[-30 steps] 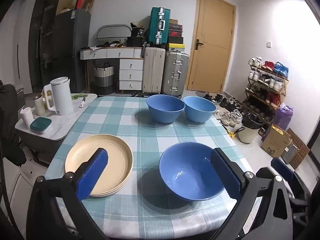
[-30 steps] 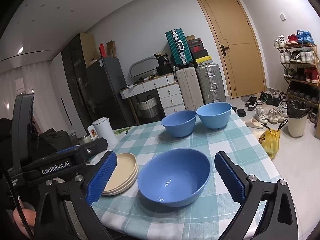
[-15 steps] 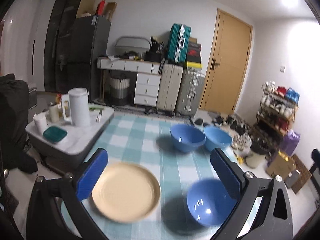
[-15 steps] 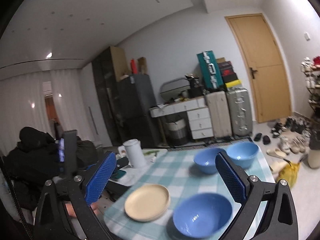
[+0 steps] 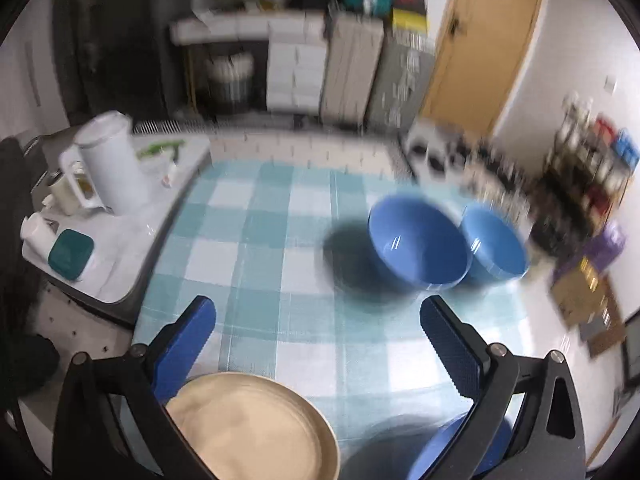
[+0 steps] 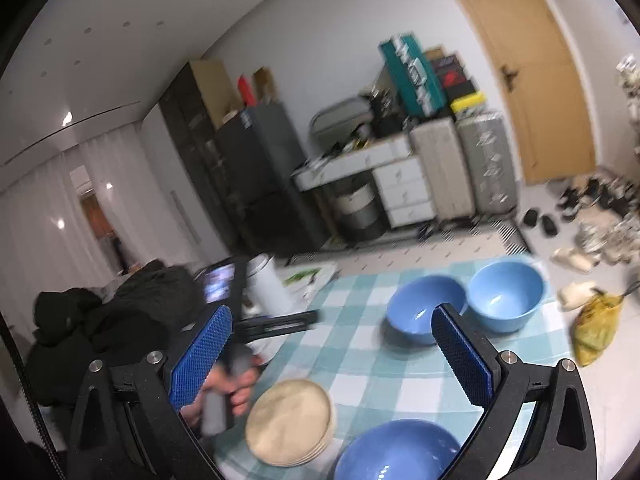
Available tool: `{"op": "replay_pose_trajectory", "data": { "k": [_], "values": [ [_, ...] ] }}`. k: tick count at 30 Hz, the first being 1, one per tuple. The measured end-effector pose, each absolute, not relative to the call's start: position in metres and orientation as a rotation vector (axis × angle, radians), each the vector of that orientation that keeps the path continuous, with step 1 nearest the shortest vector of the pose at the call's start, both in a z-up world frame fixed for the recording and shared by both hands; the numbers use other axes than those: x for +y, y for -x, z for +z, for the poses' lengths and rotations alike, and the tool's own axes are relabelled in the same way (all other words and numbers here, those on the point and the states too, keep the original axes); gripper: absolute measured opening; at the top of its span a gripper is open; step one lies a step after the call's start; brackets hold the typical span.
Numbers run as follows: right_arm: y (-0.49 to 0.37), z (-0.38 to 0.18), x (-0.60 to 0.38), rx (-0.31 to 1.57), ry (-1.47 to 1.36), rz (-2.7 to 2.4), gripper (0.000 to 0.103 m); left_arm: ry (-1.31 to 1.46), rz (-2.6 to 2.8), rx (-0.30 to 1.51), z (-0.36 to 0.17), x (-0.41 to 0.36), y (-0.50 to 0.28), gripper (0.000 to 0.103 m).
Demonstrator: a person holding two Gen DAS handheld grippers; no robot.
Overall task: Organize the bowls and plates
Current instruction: 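Move both grippers to the two blue bowls beyond the placed bowl, then close both grippers on the rim of the larger blue bowl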
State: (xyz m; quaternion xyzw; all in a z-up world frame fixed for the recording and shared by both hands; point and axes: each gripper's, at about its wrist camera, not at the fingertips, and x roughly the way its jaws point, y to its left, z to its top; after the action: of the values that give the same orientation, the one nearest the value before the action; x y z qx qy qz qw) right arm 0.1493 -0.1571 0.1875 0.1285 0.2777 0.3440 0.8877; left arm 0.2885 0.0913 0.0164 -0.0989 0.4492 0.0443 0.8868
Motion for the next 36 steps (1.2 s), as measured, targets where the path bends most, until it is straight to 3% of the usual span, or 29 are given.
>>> {"op": "replay_pose_trajectory", "data": {
  "k": [10,16,21,27,31,33,34,36],
  "values": [
    [-0.237,0.157,-0.129,0.709,-0.248,0.725,0.102,0.196,0.102,1.177,-0.05,0.051,-0.41,0.102],
    [-0.318,0.101,-0.121,0.895,-0.268,0.619,0.102,0.235,0.087,1.254,-0.083,0.039,-0.453,0.101],
    [-0.382,0.047,-0.127,1.051,-0.446,0.649,0.101,0.247,0.047,1.272,-0.099,0.032,-0.473,0.101],
    [-0.431,-0.017,-0.135,1.242,-0.609,0.552,0.084,0.231,0.041,1.295,-0.115,0.026,-0.492,0.1],
    [-0.439,-0.043,-0.135,1.284,-0.627,0.517,0.082,0.235,0.056,1.317,-0.126,0.024,-0.499,0.094],
    [-0.441,-0.053,-0.134,1.293,-0.621,0.518,0.076,0.23,0.039,1.332,-0.132,0.019,-0.503,0.081],
    [-0.442,-0.059,-0.134,1.302,-0.62,0.523,0.072,0.224,0.032,1.336,-0.135,0.017,-0.505,0.068],
    [-0.441,-0.069,-0.136,1.317,-0.609,0.509,0.07,0.213,0.008,1.353,-0.139,0.011,-0.507,0.065]
  ]
}}
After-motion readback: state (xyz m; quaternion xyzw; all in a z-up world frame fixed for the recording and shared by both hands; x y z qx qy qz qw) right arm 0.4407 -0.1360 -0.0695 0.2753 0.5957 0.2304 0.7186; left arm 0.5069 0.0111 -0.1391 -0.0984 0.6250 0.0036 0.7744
